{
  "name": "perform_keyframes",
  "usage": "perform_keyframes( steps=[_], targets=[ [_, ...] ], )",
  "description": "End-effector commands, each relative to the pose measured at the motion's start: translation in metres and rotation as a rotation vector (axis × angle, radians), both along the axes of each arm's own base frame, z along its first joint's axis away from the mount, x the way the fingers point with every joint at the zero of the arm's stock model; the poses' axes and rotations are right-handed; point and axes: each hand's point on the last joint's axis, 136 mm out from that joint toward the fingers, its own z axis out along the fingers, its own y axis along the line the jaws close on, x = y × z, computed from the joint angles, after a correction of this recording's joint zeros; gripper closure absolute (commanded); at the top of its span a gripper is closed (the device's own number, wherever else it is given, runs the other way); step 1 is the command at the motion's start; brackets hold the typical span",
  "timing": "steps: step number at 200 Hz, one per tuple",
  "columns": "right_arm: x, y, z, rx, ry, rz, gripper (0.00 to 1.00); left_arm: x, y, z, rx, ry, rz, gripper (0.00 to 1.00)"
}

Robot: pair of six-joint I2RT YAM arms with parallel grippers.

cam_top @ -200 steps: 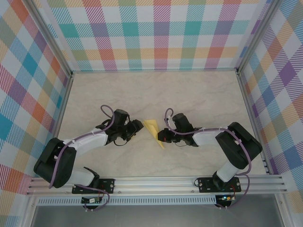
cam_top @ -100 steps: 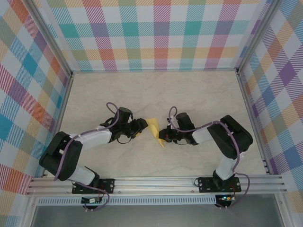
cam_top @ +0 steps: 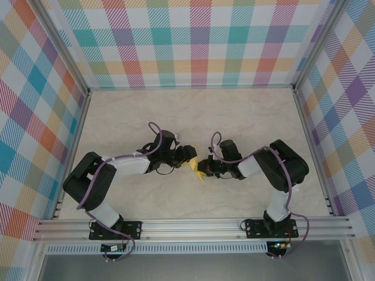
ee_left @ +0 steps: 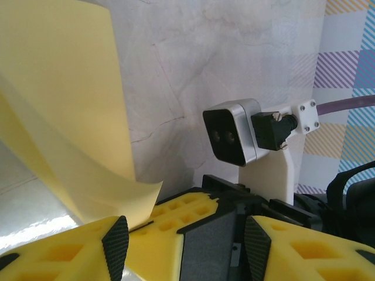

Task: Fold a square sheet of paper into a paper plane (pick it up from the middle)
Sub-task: Fold the wing for the fifth time at the center of the table.

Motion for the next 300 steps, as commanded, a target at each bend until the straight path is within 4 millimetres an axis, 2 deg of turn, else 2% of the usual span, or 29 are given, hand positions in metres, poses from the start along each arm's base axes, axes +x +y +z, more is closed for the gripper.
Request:
perform_keyframes(
  steps=[1,71,116,131,162,196,222,247,300],
  targets=[
    [-0.004,-0.002,-0.005,0.009,0.021,0.004,0.98,0.007,-0.015,0.007,-0.032,-0.054,-0.041,0.43],
    [-0.005,-0.006,-0.012,-0.012,0.039,-0.016,0.96,0.023,-0.023,-0.007,-0.019,-0.078,-0.039,0.42],
    [-0.008,-0.011,-0.016,-0.053,0.038,-0.015,0.89,0.022,-0.024,-0.022,0.007,-0.055,-0.053,0.42],
    [-0.009,-0.014,-0.017,-0.071,0.036,-0.021,0.93,0.023,-0.025,-0.019,-0.004,-0.059,-0.051,0.42],
    [-0.006,-0.008,-0.010,-0.015,0.039,-0.031,0.99,0.022,-0.027,0.008,-0.042,-0.101,-0.066,0.39],
    [-0.002,-0.006,-0.010,0.018,0.067,-0.063,0.99,0.013,-0.012,0.031,-0.018,-0.163,-0.052,0.34],
    [-0.001,-0.007,-0.014,0.008,0.084,-0.080,0.99,0.002,-0.009,0.028,-0.027,-0.159,-0.065,0.34],
    [-0.002,-0.008,-0.019,0.008,0.101,-0.094,0.99,-0.004,-0.016,0.022,-0.039,-0.150,-0.096,0.34],
    [-0.003,-0.009,-0.023,0.014,0.126,-0.102,0.99,0.001,-0.031,0.014,-0.043,-0.154,-0.126,0.34]
  ],
)
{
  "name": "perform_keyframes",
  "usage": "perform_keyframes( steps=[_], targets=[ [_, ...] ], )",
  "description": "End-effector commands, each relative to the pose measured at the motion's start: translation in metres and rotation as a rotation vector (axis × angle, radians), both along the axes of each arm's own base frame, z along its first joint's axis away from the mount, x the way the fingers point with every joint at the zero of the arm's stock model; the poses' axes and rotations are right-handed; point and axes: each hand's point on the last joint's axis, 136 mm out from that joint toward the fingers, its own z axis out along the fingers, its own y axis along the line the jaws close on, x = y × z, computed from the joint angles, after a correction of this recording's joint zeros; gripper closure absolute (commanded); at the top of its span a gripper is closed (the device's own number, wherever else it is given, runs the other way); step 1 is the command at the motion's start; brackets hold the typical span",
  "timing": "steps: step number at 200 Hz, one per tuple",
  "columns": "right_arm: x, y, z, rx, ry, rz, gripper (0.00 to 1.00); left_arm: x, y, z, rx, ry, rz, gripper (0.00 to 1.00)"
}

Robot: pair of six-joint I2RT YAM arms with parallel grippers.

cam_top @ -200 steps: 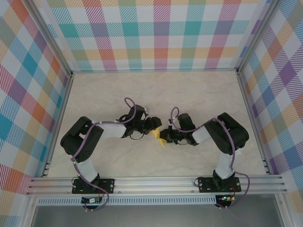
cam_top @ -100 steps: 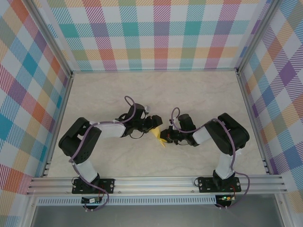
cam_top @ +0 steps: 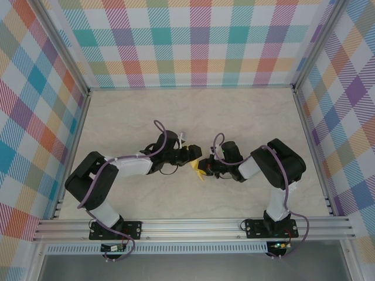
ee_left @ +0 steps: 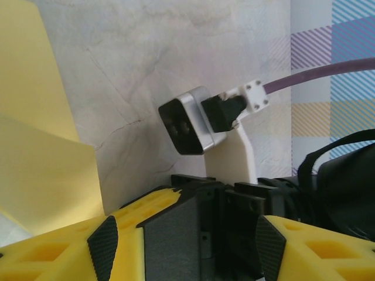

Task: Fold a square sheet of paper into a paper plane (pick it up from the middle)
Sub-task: Fold the wing for the fifth time at the center of the table.

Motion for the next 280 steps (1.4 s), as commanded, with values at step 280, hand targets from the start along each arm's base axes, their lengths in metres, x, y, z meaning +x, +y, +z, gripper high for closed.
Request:
perform_keyframes(
  steps=[280],
  targets=[
    [-0.042,-0.035,-0.031,-0.323,0.063,0.116,0.87,0.006,-0.008,-0.073,0.144,0.108,-0.049,0.37]
  ],
)
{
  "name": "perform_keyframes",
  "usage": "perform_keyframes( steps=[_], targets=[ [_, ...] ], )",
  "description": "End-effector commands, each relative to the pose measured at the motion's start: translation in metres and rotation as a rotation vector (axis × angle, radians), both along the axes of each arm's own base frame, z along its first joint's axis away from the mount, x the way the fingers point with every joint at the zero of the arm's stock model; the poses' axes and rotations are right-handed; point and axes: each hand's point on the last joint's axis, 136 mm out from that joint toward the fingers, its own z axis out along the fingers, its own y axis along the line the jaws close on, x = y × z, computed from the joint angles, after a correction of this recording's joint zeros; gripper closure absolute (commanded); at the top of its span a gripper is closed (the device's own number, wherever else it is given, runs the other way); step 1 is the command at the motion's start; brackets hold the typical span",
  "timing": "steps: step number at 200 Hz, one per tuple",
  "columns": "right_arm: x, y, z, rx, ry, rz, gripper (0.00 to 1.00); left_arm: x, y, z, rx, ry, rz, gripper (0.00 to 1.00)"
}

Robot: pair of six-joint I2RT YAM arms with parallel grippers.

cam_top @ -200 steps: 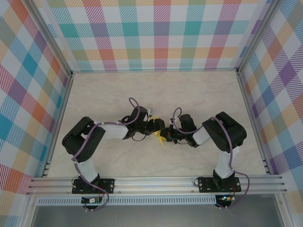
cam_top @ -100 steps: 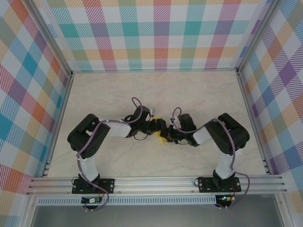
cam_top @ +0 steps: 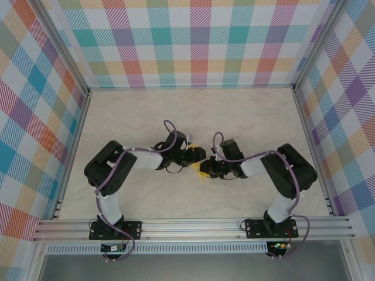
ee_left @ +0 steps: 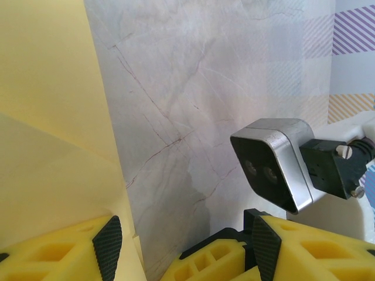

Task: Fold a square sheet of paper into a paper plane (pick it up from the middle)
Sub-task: Fold the wing for the fifth time at the center of the table.

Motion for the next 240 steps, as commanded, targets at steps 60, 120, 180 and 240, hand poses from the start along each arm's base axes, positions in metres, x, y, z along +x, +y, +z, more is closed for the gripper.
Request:
perform_keyframes(
  steps=[60,120,180,240],
  targets=[
    [-0.028,-0.013,-0.016,-0.182,0.053,0.089,0.86,-0.012,0.009,-0.031,0.087,0.072,-0.009,0.37],
    [-0.037,-0.021,-0.036,-0.385,0.048,0.119,0.88,-0.013,0.009,-0.031,0.088,0.075,-0.010,0.37],
    [-0.034,-0.025,-0.032,-0.405,0.028,0.087,0.95,-0.012,0.009,-0.030,0.091,0.076,-0.010,0.38],
    [-0.035,-0.013,-0.017,-0.321,-0.006,0.129,0.76,-0.011,0.008,-0.029,0.089,0.075,-0.013,0.38]
  ],
)
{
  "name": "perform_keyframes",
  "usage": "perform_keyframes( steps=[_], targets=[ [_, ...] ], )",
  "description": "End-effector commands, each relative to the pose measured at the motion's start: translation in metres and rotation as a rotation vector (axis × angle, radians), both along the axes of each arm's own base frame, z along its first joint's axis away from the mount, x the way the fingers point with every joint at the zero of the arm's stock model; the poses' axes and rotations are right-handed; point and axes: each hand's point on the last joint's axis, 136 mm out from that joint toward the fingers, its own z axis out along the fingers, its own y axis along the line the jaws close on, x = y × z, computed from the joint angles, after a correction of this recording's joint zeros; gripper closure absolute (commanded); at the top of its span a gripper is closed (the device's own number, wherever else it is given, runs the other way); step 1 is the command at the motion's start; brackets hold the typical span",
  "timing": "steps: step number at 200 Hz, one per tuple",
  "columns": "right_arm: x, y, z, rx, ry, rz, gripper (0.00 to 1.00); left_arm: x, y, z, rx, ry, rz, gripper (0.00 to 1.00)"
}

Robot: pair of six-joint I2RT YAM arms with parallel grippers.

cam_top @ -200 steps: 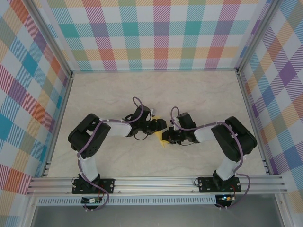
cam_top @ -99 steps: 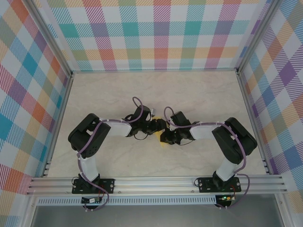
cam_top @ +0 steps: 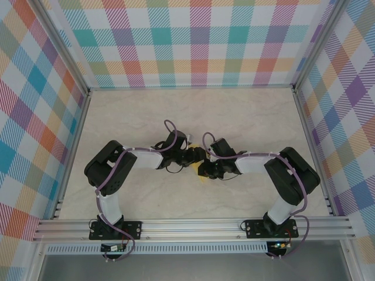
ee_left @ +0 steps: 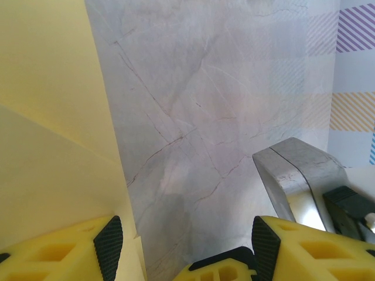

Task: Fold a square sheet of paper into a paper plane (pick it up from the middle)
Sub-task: Fold the wing for the fifth time at the center of the table.

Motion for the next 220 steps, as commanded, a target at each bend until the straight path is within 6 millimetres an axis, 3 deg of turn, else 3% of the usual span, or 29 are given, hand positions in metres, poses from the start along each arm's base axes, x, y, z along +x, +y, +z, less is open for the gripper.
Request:
perform_keyframes(
  steps=[1,50,111,151,220],
  targets=[
    [-0.024,-0.012,-0.013,-0.057,0.064,0.042,0.75,-0.010,0.008,-0.028,0.082,0.061,-0.006,0.38],
    [-0.028,-0.018,-0.015,-0.127,0.039,0.074,0.73,-0.009,0.007,-0.027,0.080,0.061,-0.007,0.38],
    [-0.034,-0.032,-0.034,-0.214,0.060,0.047,0.88,-0.010,0.007,-0.027,0.080,0.062,-0.008,0.38],
    [-0.046,-0.040,-0.043,-0.239,0.074,0.055,0.86,-0.010,0.008,-0.028,0.083,0.065,-0.007,0.38],
    [-0.054,-0.031,-0.021,-0.145,0.059,0.071,0.80,-0.010,0.009,-0.031,0.094,0.073,-0.002,0.38]
  ],
)
